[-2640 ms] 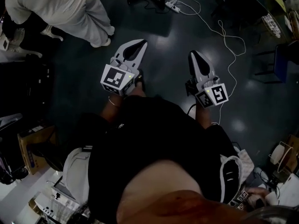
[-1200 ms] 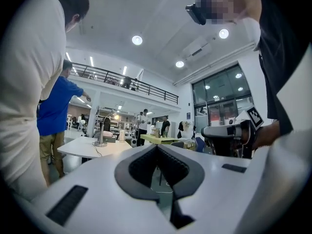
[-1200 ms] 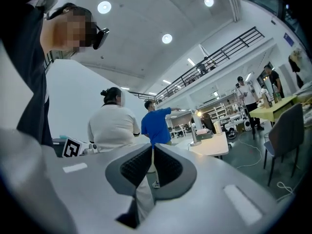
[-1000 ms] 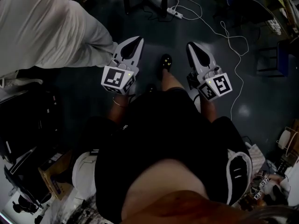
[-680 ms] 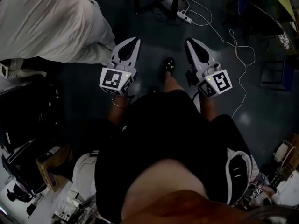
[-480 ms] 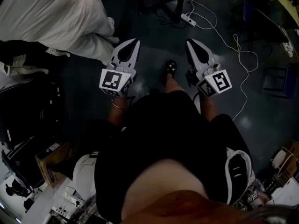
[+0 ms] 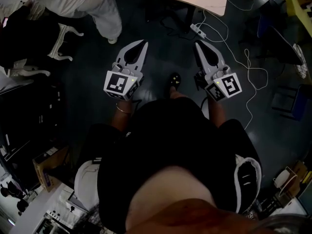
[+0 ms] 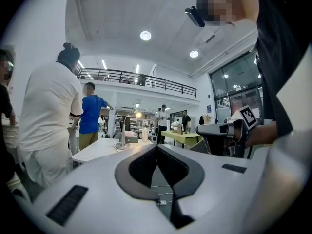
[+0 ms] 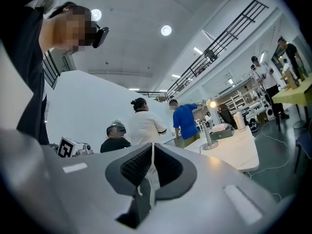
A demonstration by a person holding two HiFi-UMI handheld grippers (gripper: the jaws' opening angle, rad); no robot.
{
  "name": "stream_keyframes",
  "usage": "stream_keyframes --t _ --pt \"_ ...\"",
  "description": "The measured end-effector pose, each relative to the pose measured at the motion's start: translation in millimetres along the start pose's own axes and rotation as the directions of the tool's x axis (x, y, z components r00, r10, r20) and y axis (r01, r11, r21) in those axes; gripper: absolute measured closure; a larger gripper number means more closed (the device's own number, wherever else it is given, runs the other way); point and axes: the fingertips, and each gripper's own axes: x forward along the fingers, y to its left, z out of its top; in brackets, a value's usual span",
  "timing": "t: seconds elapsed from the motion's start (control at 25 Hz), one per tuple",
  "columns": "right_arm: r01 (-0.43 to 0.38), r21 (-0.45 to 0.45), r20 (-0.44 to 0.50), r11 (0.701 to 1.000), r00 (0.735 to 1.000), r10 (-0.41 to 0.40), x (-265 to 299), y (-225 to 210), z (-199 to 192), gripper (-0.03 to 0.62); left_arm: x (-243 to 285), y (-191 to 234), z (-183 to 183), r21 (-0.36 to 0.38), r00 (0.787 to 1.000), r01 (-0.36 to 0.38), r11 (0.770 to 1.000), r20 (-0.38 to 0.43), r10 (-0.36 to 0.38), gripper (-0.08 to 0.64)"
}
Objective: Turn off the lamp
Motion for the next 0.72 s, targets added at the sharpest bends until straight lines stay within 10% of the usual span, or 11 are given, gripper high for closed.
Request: stream_keyframes --t 0.72 --pt "0.061 0.019 -0.011 0.998 0.998 -0.060 38 -110 11 0.592 106 25 -1 0.027 0.999 0.033 0.999 -0.019 -0.032 0.554"
